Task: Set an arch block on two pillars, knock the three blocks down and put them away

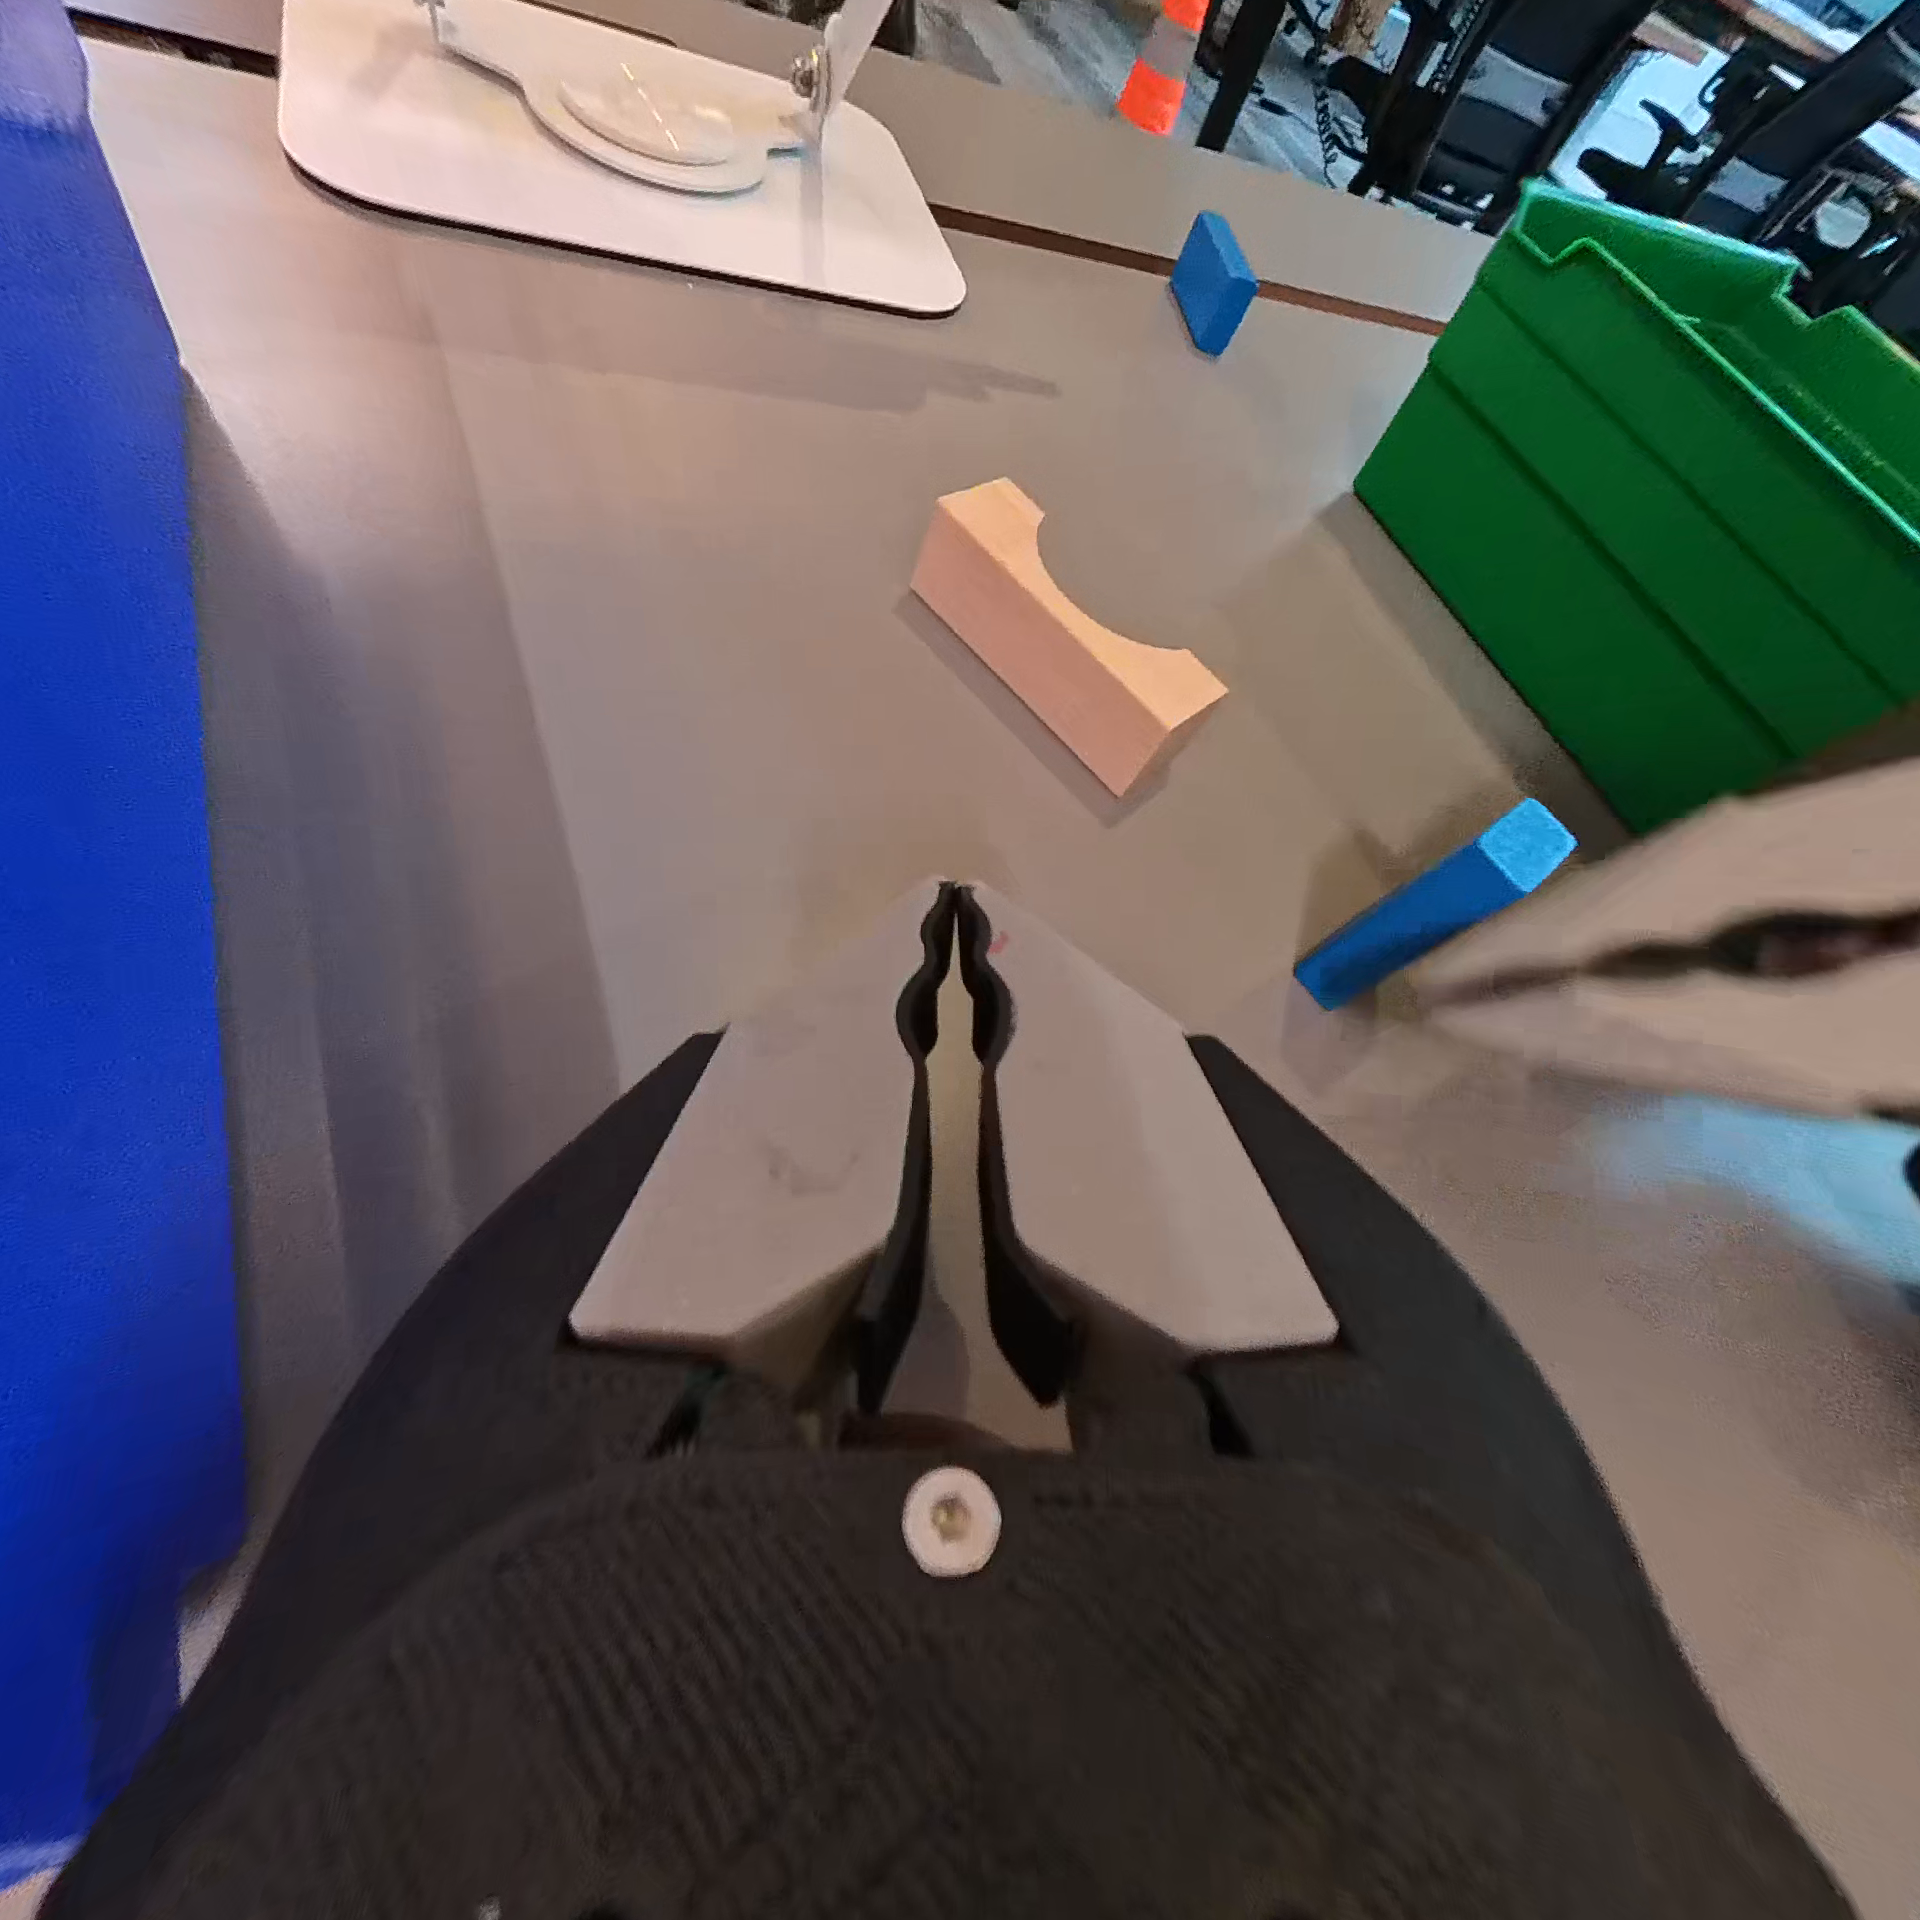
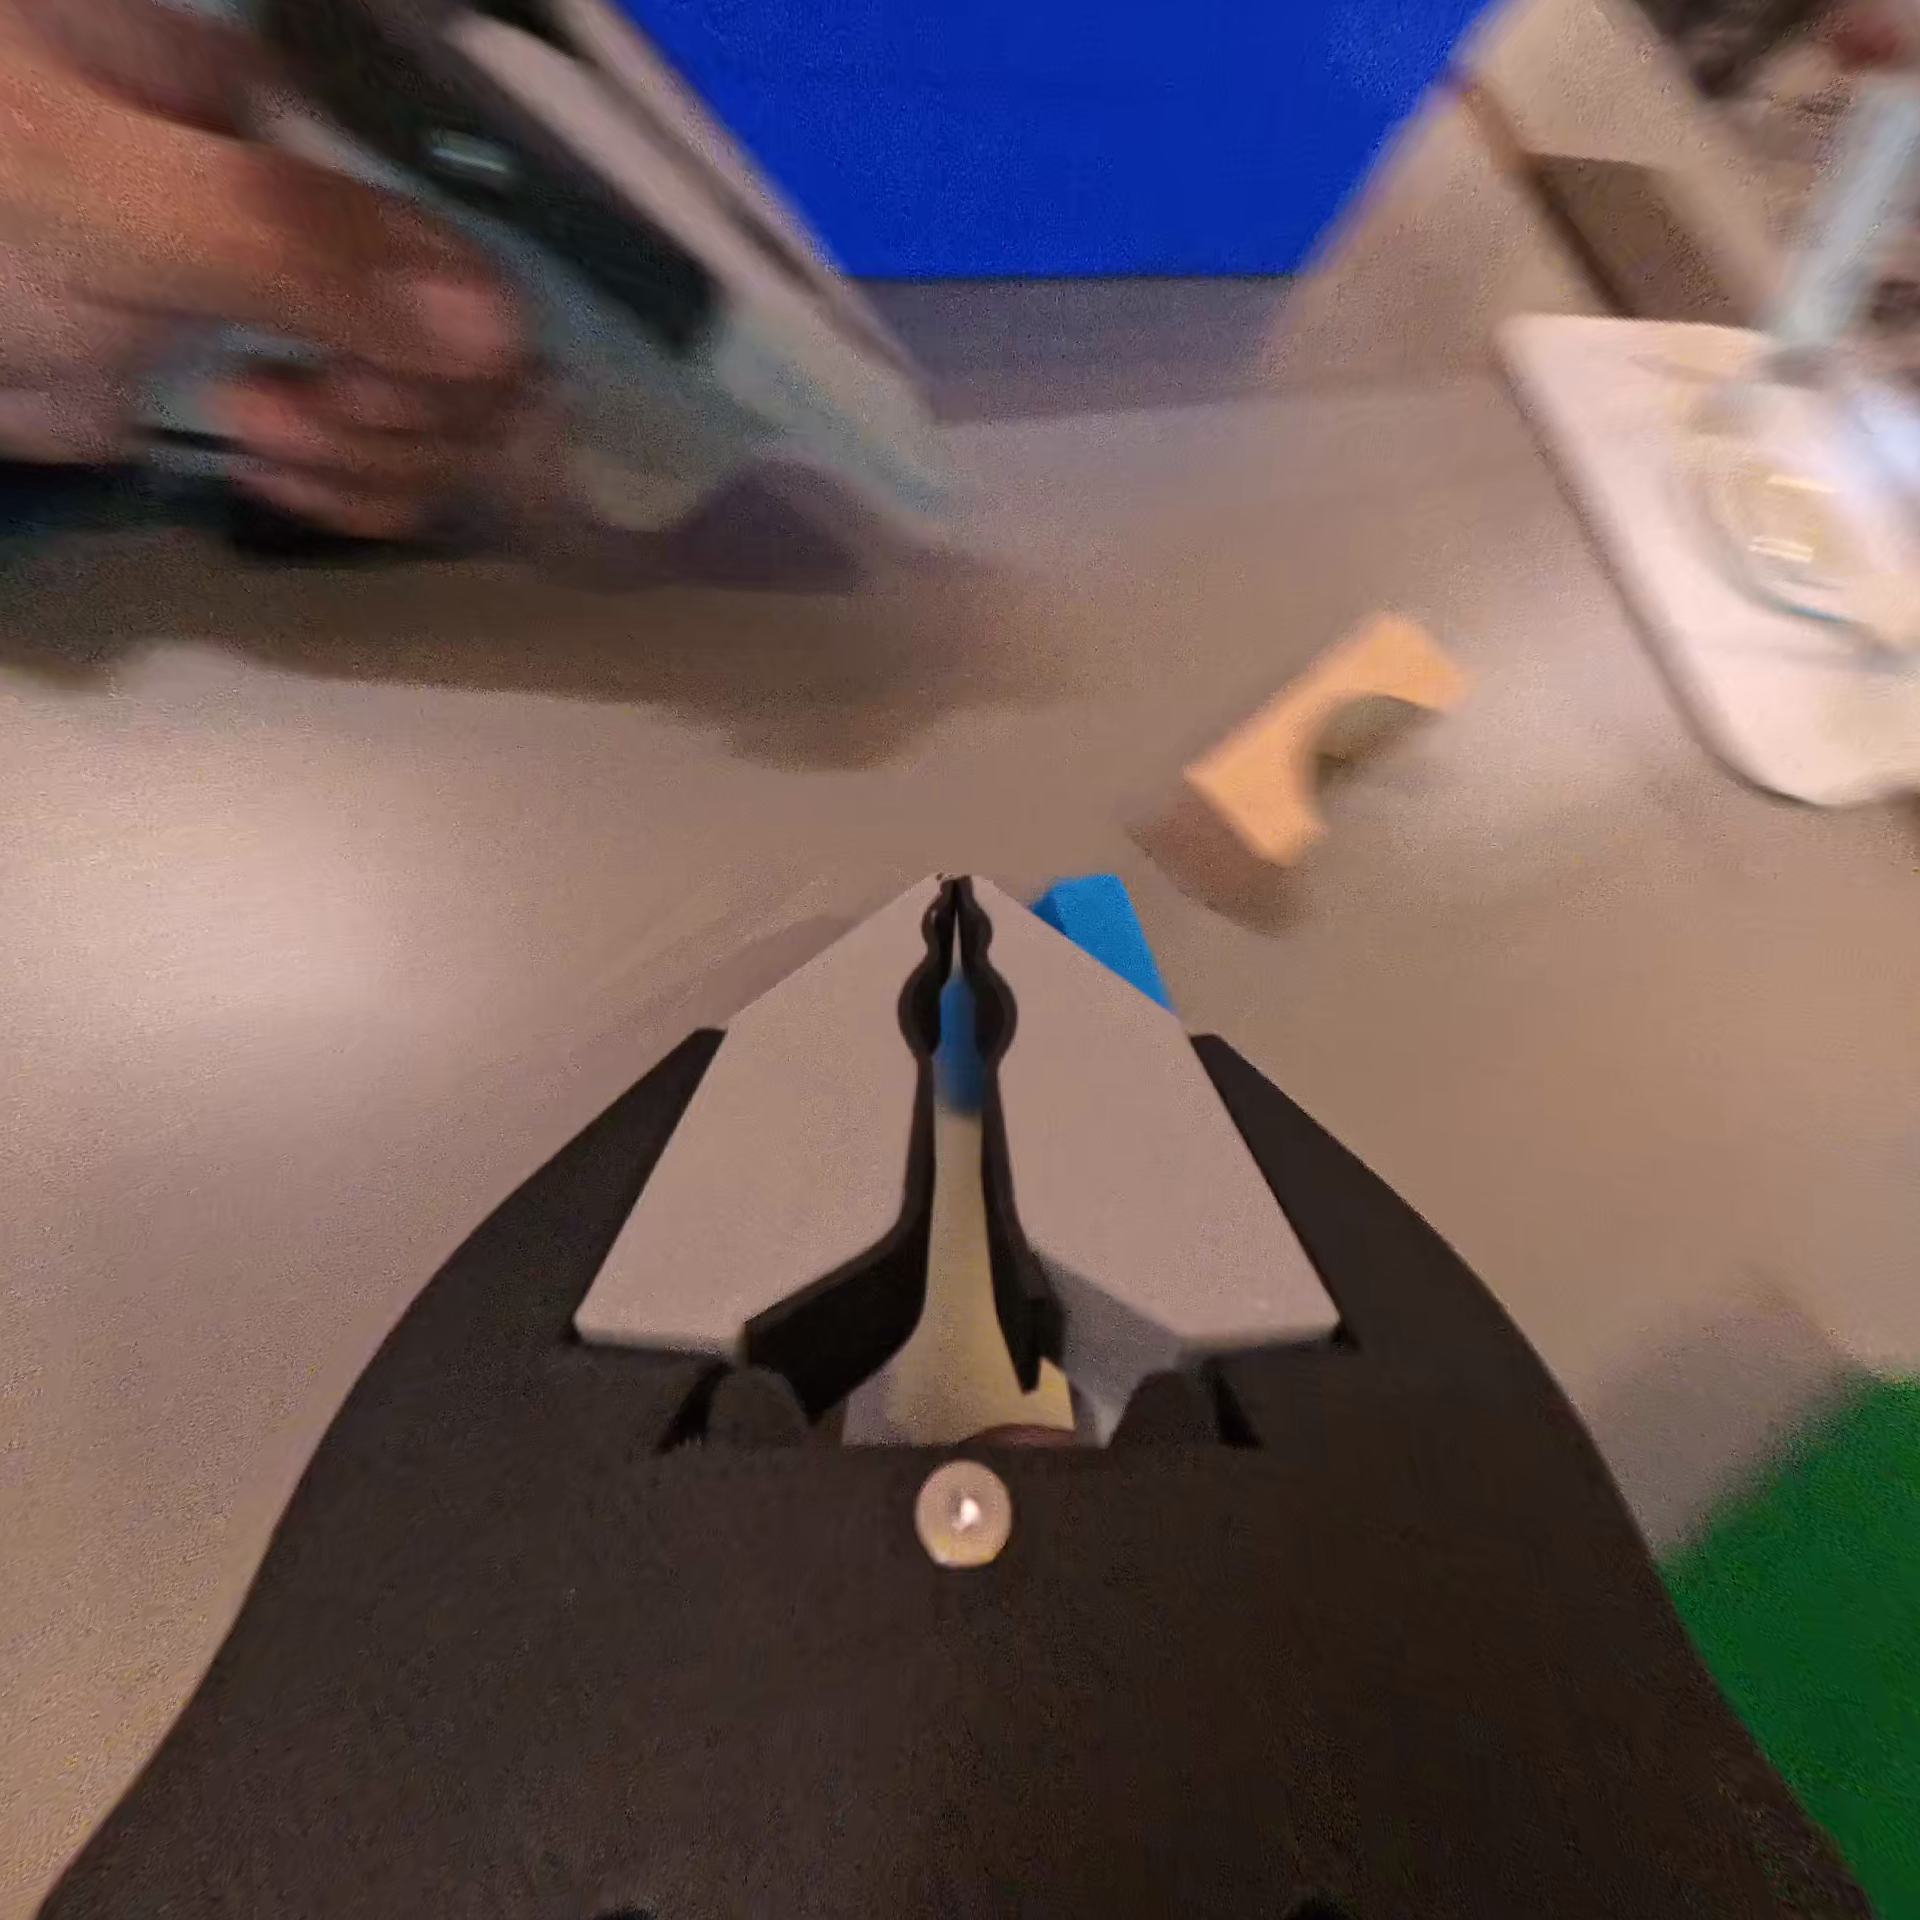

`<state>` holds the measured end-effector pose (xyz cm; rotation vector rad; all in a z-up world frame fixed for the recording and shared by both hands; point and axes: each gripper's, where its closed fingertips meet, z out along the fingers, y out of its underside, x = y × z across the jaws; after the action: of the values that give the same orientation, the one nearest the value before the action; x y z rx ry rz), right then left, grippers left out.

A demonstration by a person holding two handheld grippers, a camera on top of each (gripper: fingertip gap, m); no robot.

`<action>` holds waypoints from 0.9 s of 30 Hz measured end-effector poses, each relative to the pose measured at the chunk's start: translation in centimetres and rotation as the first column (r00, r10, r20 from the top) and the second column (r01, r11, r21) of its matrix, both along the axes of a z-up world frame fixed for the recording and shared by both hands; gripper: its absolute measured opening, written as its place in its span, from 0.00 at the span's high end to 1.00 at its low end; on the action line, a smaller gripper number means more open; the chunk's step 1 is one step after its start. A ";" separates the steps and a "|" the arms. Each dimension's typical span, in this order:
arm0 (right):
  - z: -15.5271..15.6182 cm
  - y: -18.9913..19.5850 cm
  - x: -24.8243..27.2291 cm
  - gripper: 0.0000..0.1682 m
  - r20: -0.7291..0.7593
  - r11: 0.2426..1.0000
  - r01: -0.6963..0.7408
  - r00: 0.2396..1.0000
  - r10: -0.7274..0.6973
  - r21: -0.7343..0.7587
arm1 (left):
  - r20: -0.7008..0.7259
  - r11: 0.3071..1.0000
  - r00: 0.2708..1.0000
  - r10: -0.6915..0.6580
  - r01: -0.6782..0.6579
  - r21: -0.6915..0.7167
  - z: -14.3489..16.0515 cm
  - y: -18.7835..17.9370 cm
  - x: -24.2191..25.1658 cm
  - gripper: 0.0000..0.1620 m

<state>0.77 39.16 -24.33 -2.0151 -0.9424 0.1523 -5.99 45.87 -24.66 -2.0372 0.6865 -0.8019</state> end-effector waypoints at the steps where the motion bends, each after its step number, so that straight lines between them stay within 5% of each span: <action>1: 0.8 1.6 2.1 1.00 0.059 0.987 0.128 0.989 -0.134 0.092 | -0.003 1.000 1.000 0.000 0.000 0.004 0.0 0.0 0.0 1.00; 3: 4.3 3.2 6.0 1.00 0.069 0.884 0.337 0.924 -0.377 0.323 | -0.004 1.000 1.000 -0.001 0.001 -0.001 0.0 0.0 0.0 1.00; 9: 9.6 1.8 7.5 0.98 -0.318 0.801 0.448 0.886 -0.337 0.398 | -0.008 1.000 1.000 -0.008 0.008 0.000 -0.1 -0.1 0.1 1.00; 12: 7.7 2.5 8.0 0.94 -0.293 0.832 0.460 0.879 -0.377 0.309 | -0.016 1.000 1.000 -0.013 0.013 0.013 0.0 -0.2 0.2 1.00; 18: 4.8 3.5 12.4 0.91 -0.093 0.749 0.574 0.809 -0.580 0.330 | -0.002 1.000 1.000 -0.027 0.027 0.010 0.1 -0.4 0.3 0.99; 22: 3.2 3.3 7.7 0.76 -0.214 0.916 0.363 0.921 -0.325 0.170 | 0.002 0.999 0.999 -0.034 0.034 0.011 0.1 -0.6 0.3 0.98; 27: -0.7 3.5 6.4 0.71 0.026 0.957 0.264 0.963 -0.269 0.122 | 0.003 0.999 0.999 -0.043 0.043 0.015 0.2 -0.7 0.4 0.97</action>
<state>7.17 42.65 -25.02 -2.0197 -0.6799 -0.0926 -5.59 45.16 -24.48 -2.0138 0.7345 -0.8222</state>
